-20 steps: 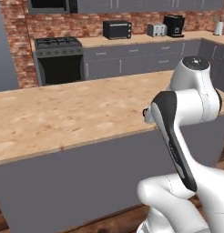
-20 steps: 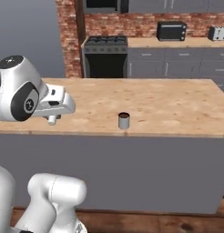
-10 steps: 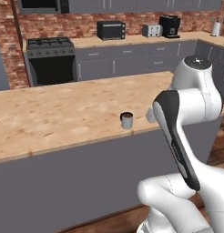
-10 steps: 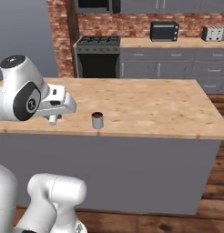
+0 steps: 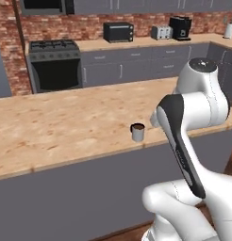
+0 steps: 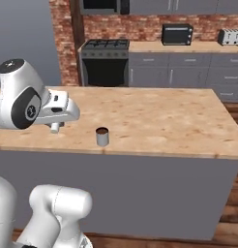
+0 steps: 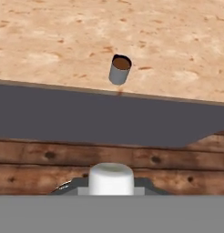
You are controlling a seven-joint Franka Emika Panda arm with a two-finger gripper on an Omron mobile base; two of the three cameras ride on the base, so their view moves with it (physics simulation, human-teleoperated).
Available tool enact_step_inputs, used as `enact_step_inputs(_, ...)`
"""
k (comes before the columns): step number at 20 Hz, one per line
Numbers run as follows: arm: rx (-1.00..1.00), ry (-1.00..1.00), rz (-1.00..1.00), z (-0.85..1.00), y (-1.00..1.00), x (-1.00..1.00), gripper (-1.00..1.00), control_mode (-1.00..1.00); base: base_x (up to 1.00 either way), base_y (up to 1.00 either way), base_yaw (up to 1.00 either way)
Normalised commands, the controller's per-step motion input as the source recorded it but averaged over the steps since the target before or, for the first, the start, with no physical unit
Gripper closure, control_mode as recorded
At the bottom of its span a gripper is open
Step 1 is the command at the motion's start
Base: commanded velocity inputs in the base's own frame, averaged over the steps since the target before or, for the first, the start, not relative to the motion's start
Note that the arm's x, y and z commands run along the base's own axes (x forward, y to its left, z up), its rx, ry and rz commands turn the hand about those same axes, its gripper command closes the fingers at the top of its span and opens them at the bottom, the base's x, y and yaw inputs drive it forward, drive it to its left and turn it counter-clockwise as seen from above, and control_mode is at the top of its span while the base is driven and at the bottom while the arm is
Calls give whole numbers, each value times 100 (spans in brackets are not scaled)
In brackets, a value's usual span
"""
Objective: Pick up the marshmallow and place it in the cup of hot chocolate on the dining counter.
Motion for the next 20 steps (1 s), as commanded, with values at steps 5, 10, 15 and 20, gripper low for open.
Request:
enact_step_inputs(5, 0, 0, 0, 0, 0, 0, 100, 100, 61, 0, 1)
enact_step_inputs(10, 0, 0, 0, 0, 0, 0, 100, 100, 57, -1, 1)
enact_step_inputs(15, 0, 0, 0, 0, 0, 0, 100, 100, 40, -2, 1)
enact_step_inputs(20, 0, 2, 0, -12, 0, 2, 100, -100, 3, -1, 0)
